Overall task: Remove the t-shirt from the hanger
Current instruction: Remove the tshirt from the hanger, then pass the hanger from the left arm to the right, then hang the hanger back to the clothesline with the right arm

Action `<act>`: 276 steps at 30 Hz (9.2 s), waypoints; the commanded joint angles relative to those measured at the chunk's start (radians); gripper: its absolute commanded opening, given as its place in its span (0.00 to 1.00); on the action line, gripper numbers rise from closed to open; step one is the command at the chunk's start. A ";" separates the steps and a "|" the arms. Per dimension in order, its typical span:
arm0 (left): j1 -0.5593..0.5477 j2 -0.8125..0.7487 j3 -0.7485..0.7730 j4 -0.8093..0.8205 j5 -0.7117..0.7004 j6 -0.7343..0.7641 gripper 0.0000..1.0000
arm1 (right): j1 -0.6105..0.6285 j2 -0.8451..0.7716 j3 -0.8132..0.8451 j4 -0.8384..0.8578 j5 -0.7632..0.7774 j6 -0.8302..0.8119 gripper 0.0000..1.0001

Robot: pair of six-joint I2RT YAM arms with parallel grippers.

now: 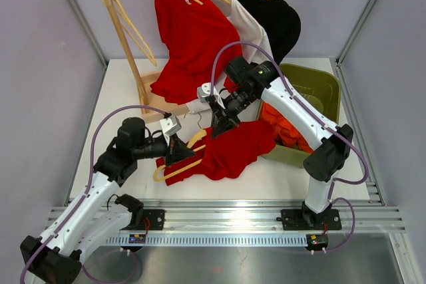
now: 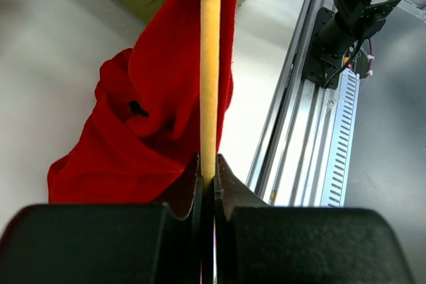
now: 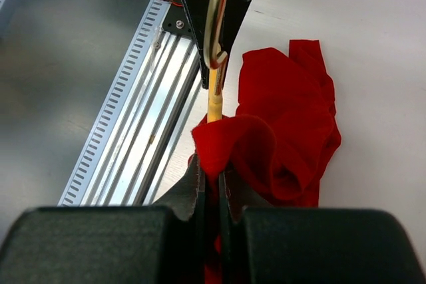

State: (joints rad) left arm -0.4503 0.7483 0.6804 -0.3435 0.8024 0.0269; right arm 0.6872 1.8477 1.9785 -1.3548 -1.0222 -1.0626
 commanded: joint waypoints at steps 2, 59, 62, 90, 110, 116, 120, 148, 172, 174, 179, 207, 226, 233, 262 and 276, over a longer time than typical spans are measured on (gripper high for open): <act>-0.004 -0.003 0.034 -0.008 0.012 -0.004 0.00 | 0.011 -0.051 -0.027 -0.100 -0.016 0.004 0.11; 0.028 -0.282 -0.179 0.283 -0.387 -0.823 0.00 | -0.074 -0.401 -0.438 0.595 0.163 0.779 0.86; 0.027 -0.276 -0.193 0.339 -0.379 -0.872 0.00 | 0.027 -0.391 -0.460 0.715 0.370 0.887 0.86; 0.028 -0.294 -0.206 0.284 -0.431 -0.845 0.00 | 0.247 -0.245 -0.362 0.795 0.913 0.959 0.00; 0.025 -0.235 0.071 -0.156 -0.171 -0.274 0.00 | -0.185 -0.357 -0.389 0.940 1.007 0.880 0.00; 0.025 -0.233 0.211 -0.294 -0.252 -0.193 0.00 | -0.308 -0.312 -0.401 0.939 0.947 0.906 0.00; 0.025 -0.236 0.349 -0.399 -0.327 -0.142 0.00 | -0.319 -0.337 -0.449 0.945 0.898 0.888 0.00; 0.027 -0.207 0.268 -0.275 -0.447 -0.216 0.00 | -0.279 -0.456 -0.642 0.425 0.011 0.240 0.47; 0.025 -0.040 0.269 -0.413 -0.218 0.231 0.00 | -0.278 -0.582 -0.371 -0.093 0.151 -0.148 0.81; 0.027 -0.044 0.252 -0.397 -0.174 0.255 0.00 | -0.278 -0.561 -0.360 -0.099 0.114 -0.152 0.81; 0.025 -0.033 0.252 -0.382 -0.106 0.289 0.00 | -0.276 -0.486 -0.325 -0.127 0.024 -0.169 0.80; 0.027 -0.124 0.228 -0.279 -0.009 0.228 0.00 | -0.227 -0.327 -0.359 -0.222 -0.084 -0.279 0.32; 0.027 -0.247 0.117 -0.138 -0.379 0.102 0.81 | -0.235 -0.548 -0.474 0.071 0.060 0.094 0.00; 0.027 -0.391 0.064 -0.140 -0.646 0.081 0.99 | -0.267 -0.570 -0.514 0.230 0.152 0.288 0.00; 0.027 -0.544 -0.085 -0.114 -0.844 0.013 0.99 | -0.276 -0.387 -0.241 0.569 0.372 0.717 0.00; 0.027 -0.553 -0.087 -0.114 -0.859 0.011 0.99 | -0.250 -0.173 0.040 0.720 0.445 0.892 0.00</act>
State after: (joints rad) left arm -0.4255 0.2089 0.5945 -0.5201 -0.0315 0.0498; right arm 0.4198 1.6421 1.9167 -0.7406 -0.5999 -0.2329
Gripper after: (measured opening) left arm 0.987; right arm 0.040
